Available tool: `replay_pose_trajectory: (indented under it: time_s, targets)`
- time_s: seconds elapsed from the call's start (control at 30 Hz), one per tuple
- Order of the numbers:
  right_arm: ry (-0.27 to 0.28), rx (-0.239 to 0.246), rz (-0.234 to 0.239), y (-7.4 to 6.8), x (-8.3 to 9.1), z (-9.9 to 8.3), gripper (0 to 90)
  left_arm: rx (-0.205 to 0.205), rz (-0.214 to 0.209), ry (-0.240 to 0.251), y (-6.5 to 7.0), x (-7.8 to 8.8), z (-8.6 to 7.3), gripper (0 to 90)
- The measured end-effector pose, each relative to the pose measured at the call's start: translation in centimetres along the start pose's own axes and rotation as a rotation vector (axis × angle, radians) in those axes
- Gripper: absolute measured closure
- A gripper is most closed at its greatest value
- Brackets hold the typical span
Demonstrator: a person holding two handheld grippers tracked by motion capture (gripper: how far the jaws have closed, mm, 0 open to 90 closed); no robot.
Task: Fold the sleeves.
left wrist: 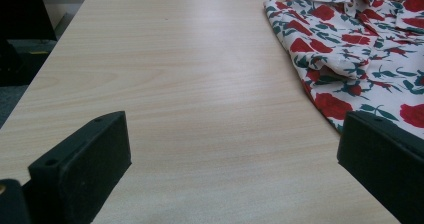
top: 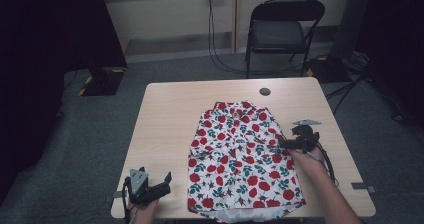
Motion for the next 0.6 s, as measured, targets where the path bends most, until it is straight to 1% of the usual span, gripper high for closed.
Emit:
replay_pose_trajectory:
  time_s: [0.03,0.1,0.13,0.17,0.2,0.23,0.27,0.3,0.37,0.43,0.47,0.53,0.57,0.6]
  targets:
    - [0.0,-0.01,0.004,0.0,0.0,-0.1,2.9,0.0,0.0,0.0,0.0,0.0,0.0,0.2]
    - [-0.001,-0.012,0.004,0.0,0.0,-0.1,2.7,0.001,-0.002,0.0,0.0,0.0,0.0,0.2]
    - [0.0,0.001,0.0,-0.1,0.2,0.0,1.6,-0.001,-0.004,0.001,0.0,0.0,0.0,0.2]
    - [0.016,0.012,0.0,-0.1,0.6,0.1,0.1,-0.004,-0.002,0.002,0.0,0.0,0.0,0.2]
    - [0.04,0.024,0.01,-0.2,1.1,0.4,0.0,-0.006,0.001,0.001,0.0,0.0,0.0,0.2]
    - [0.062,0.022,0.022,-0.3,1.5,0.6,0.0,-0.009,0.002,0.0,0.1,0.0,0.0,0.2]
    - [0.069,0.02,0.028,-0.2,1.6,0.6,0.0,-0.012,0.002,-0.001,0.1,0.0,0.0,0.2]
    - [0.062,0.019,0.029,-0.1,1.6,0.6,0.0,-0.015,0.003,-0.002,0.1,0.0,0.0,0.2]
    - [0.026,0.016,0.018,0.1,1.1,0.2,0.0,-0.018,0.0,-0.002,0.2,0.0,0.0,0.2]
    - [0.015,0.02,0.017,0.1,0.9,-0.1,0.0,-0.02,-0.002,-0.004,0.2,0.0,0.0,0.1]
    - [0.02,0.021,0.015,0.1,0.9,-0.1,0.0,-0.021,-0.001,-0.001,0.2,0.0,0.0,0.2]
    - [0.031,0.012,0.026,0.1,1.2,0.0,0.0,-0.021,0.002,0.002,0.2,0.0,0.0,0.2]
    - [0.042,0.009,0.034,0.1,1.4,0.1,0.0,-0.019,0.006,0.001,0.1,0.0,0.0,0.1]
    - [0.059,0.003,0.05,0.0,1.7,0.4,0.0,-0.017,0.007,0.001,0.1,0.0,0.0,0.2]
Point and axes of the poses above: each handheld gripper's, and its own axes: x roughly backward along the jaws, z roughly out of its top, y roughly to its right, the point moved 10 cm from there along -x, roughly forward along the jaws, and after that the axes turned 7 degrees about -y, right-handed, at the moved point
